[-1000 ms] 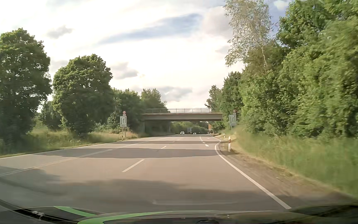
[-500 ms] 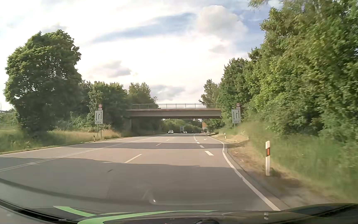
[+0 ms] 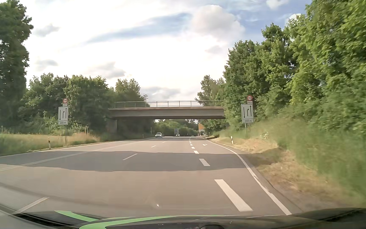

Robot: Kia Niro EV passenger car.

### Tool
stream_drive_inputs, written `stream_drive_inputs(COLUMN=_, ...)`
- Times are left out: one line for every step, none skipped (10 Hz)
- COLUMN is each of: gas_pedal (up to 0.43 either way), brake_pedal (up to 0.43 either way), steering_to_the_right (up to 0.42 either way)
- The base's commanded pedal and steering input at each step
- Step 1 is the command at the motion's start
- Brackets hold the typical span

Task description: Follow the waypoints while adhering to traffic rules and regulations

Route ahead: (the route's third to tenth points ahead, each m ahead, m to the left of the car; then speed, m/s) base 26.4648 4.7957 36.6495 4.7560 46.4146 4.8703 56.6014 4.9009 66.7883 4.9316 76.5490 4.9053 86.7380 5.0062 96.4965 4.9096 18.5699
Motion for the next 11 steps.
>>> stream_drive_inputs(gas_pedal=0.0, brake_pedal=0.0, steering_to_the_right=0.022)
stream_drive_inputs(gas_pedal=0.0, brake_pedal=0.0, steering_to_the_right=0.021)
stream_drive_inputs(gas_pedal=0.0, brake_pedal=0.0, steering_to_the_right=0.02)
stream_drive_inputs(gas_pedal=0.0, brake_pedal=0.0, steering_to_the_right=0.018)
stream_drive_inputs(gas_pedal=0.0, brake_pedal=0.0, steering_to_the_right=0.014)
stream_drive_inputs(gas_pedal=0.0, brake_pedal=0.0, steering_to_the_right=0.007)
stream_drive_inputs(gas_pedal=0.0, brake_pedal=0.0, steering_to_the_right=0.002)
stream_drive_inputs(gas_pedal=0.0, brake_pedal=0.0, steering_to_the_right=-0.003)
stream_drive_inputs(gas_pedal=0.0, brake_pedal=0.0, steering_to_the_right=-0.005)
stream_drive_inputs(gas_pedal=0.0, brake_pedal=0.0, steering_to_the_right=-0.007)
stream_drive_inputs(gas_pedal=0.0, brake_pedal=0.0, steering_to_the_right=-0.011)
